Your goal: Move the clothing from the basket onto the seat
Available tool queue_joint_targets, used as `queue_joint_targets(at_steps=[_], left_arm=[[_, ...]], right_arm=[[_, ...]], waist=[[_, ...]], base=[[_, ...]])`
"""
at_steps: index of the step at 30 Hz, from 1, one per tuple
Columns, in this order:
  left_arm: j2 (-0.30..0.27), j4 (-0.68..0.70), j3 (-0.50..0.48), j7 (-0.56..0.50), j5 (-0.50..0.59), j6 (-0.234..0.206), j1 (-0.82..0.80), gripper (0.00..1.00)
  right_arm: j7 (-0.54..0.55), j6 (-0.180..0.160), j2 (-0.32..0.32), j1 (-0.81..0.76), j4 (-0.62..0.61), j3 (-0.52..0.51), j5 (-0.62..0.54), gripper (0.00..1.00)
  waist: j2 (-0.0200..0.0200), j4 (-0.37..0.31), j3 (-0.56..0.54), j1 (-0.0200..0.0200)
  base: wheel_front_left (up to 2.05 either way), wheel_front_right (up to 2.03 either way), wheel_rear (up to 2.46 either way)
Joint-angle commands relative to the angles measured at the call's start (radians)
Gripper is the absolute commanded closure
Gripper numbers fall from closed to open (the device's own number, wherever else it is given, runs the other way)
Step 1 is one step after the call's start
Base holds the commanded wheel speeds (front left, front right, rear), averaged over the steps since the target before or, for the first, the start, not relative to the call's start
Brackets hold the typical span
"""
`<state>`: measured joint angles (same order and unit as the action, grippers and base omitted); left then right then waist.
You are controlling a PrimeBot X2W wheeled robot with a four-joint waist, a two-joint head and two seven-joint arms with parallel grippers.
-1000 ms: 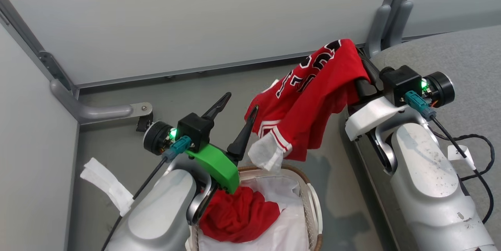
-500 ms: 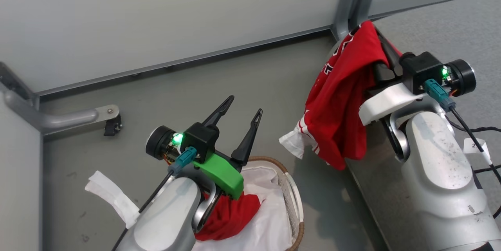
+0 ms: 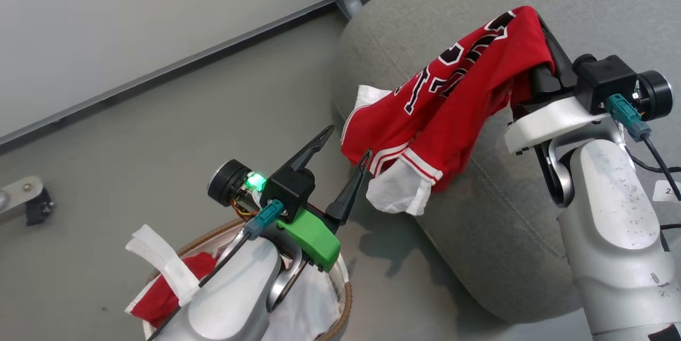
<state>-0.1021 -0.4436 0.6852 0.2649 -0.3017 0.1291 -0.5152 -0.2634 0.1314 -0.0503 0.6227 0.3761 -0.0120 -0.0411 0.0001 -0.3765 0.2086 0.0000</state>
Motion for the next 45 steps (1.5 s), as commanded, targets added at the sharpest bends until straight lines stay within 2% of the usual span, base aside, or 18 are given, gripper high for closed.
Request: queue_joint_targets(at_steps=[1, 6, 13, 19, 24, 27, 32, 35, 40, 45], left_arm=[[-0.012, 0.004, 0.007, -0.001, -0.002, 0.002, -0.018, 0.0], [-0.026, 0.007, 0.023, -0.001, 0.003, 0.002, -0.026, 0.0], [-0.044, 0.026, 0.031, -0.001, 0.009, 0.002, -0.042, 0.0], [-0.056, 0.045, -0.012, -0.001, 0.018, 0.002, -0.049, 0.0], [-0.059, 0.066, -0.031, -0.001, 0.039, 0.002, -0.063, 0.0], [-0.069, 0.076, -0.038, -0.001, 0.048, 0.002, -0.079, 0.0], [-0.084, 0.099, -0.06, -0.001, 0.068, -0.004, -0.099, 0.0], [-0.09, 0.108, -0.068, -0.001, 0.078, -0.008, -0.103, 0.0], [-0.109, 0.121, -0.082, -0.001, 0.092, -0.017, -0.109, 0.0], [-0.128, 0.126, -0.094, -0.001, 0.081, -0.023, -0.086, 0.0]], right_arm=[[-0.002, -0.001, 0.0, 0.002, -0.01, 0.001, 0.011, 1.0], [-0.002, -0.001, 0.0, 0.008, -0.023, 0.002, 0.021, 1.0], [-0.002, -0.001, -0.001, 0.091, -0.01, -0.003, -0.005, 1.0], [-0.002, -0.001, -0.003, 0.279, 0.04, -0.123, -0.106, 1.0], [-0.002, -0.001, -0.063, 0.465, 0.099, -0.198, -0.183, 1.0], [0.006, -0.001, -0.123, 0.575, 0.134, -0.228, -0.242, 1.0], [0.029, -0.001, -0.198, 0.71, 0.195, -0.282, -0.301, 1.0], [0.03, -0.001, -0.219, 0.745, 0.232, -0.327, -0.329, 1.0], [0.012, -0.001, -0.202, 0.719, 0.32, -0.401, -0.365, 1.0], [-0.001, -0.001, -0.137, 0.629, 0.393, -0.459, -0.391, 1.0]], waist=[[-0.0001, -0.108, 0.076, 0.0], [-0.0001, -0.122, 0.102, 0.0], [-0.0001, -0.097, 0.16, 0.0], [-0.0001, -0.067, 0.225, 0.0], [-0.0001, -0.034, 0.291, 0.0], [-0.0001, -0.013, 0.338, 0.0], [-0.0001, 0.016, 0.41, 0.0], [-0.0001, 0.035, 0.444, 0.0], [-0.0001, 0.053, 0.495, 0.0], [-0.0001, 0.046, 0.521, 0.0]], base=[[0.0, 0.0, 0.0], [0.0, 0.0, 0.0], [0.0, 0.0, 0.0], [0.0, 0.0, 0.0], [0.0, 0.0, 0.0], [0.0, 0.0, 0.0], [0.0, 0.0, 0.0], [0.0, 0.0, 0.0], [0.0, 0.0, 0.0], [0.0, 0.0, 0.0]])
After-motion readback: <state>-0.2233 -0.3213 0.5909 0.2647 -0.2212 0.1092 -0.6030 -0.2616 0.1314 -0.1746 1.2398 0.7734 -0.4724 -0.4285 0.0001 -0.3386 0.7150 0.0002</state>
